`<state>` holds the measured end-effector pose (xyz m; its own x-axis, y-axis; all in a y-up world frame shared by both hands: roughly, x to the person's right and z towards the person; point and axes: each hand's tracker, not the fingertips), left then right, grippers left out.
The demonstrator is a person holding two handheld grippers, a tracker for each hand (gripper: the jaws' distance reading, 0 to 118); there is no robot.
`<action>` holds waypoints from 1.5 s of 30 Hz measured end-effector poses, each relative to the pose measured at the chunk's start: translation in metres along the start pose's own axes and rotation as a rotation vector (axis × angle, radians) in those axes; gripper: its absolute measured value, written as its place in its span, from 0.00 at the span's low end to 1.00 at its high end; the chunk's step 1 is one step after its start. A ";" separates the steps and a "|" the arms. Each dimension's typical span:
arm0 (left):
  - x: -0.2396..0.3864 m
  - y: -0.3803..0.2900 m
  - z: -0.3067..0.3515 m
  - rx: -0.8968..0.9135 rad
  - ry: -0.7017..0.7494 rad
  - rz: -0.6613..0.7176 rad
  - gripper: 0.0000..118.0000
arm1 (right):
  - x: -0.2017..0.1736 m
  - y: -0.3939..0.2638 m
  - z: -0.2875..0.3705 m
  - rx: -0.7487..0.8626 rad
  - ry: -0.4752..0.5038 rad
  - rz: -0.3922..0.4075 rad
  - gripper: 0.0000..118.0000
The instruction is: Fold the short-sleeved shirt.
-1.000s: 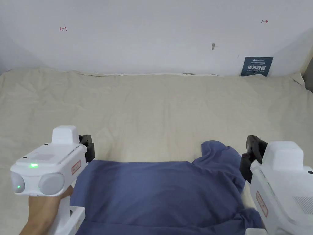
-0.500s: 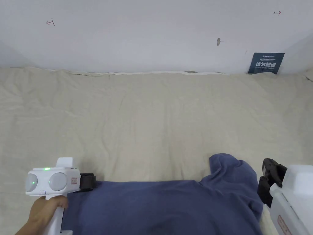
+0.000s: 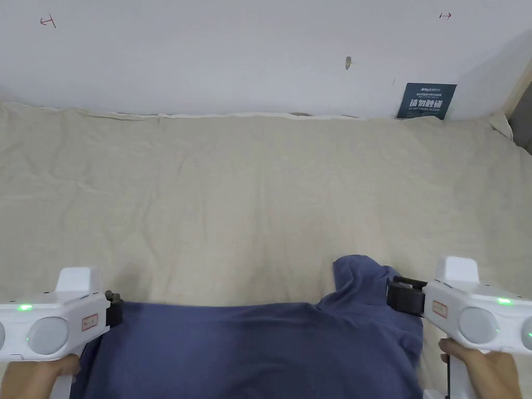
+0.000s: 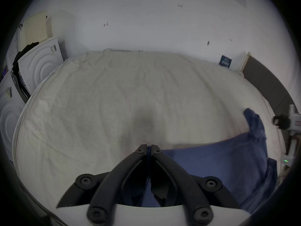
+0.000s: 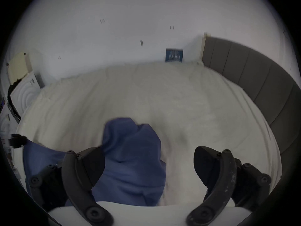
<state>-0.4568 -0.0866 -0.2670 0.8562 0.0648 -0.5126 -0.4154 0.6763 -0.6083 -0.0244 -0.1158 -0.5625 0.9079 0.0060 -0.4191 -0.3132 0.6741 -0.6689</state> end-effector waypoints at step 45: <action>-0.026 -0.226 0.135 -0.119 0.054 0.015 0.03 | 0.044 -0.248 0.203 -0.079 0.140 -0.126 0.03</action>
<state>-0.3436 -0.1416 -0.0344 0.8334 0.0326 -0.5517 -0.4642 0.5832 -0.6667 0.1500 -0.1327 -0.2901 0.8958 -0.1812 -0.4059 -0.2250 0.6027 -0.7656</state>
